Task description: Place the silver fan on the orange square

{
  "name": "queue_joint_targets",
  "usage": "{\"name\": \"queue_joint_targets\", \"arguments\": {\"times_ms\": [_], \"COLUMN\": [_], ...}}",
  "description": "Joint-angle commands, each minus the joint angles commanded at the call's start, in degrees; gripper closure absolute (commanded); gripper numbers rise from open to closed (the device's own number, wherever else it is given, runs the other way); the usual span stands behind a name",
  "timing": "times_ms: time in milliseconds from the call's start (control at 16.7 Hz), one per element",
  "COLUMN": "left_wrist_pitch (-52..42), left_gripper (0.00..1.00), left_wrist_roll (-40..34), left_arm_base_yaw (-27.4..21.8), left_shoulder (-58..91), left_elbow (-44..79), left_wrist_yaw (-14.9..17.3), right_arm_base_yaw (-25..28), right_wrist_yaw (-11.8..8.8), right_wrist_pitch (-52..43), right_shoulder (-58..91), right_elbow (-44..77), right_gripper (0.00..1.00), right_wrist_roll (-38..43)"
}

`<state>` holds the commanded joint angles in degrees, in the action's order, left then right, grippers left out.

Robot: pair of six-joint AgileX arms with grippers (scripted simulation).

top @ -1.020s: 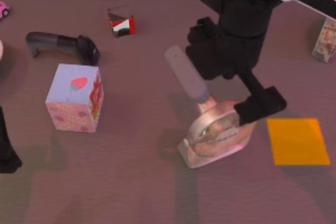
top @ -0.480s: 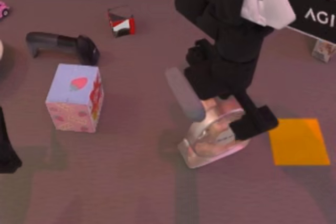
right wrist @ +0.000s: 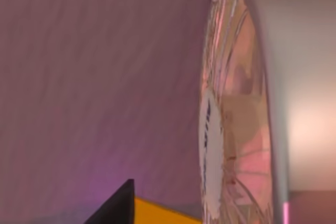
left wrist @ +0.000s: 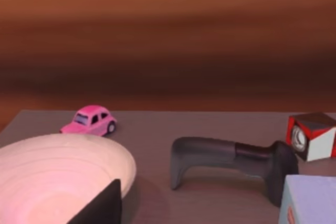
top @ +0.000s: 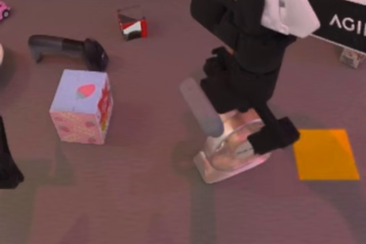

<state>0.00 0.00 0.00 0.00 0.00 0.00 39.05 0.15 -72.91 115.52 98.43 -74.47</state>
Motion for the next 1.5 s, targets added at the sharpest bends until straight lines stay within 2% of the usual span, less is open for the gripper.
{"name": "queue_joint_targets", "arguments": {"times_ms": [600, 1200, 1500], "left_wrist_pitch": [0.0, 0.0, 0.0], "left_gripper": [0.0, 0.0, 0.0], "left_wrist_roll": [0.0, 0.0, 0.0], "left_arm_base_yaw": [0.0, 0.0, 0.0], "left_shoulder": [0.0, 0.0, 0.0], "left_elbow": [0.0, 0.0, 0.0], "left_wrist_yaw": [0.0, 0.0, 0.0], "right_arm_base_yaw": [0.0, -0.1, 0.2], "right_wrist_yaw": [0.0, 0.0, 0.0], "right_wrist_pitch": [0.0, -0.2, -7.6], "right_shoulder": [0.0, 0.0, 0.6], "right_elbow": [0.0, 0.2, 7.9], "right_gripper": [0.98, 1.0, 1.0], "right_wrist_roll": [0.0, 0.0, -0.1]}}
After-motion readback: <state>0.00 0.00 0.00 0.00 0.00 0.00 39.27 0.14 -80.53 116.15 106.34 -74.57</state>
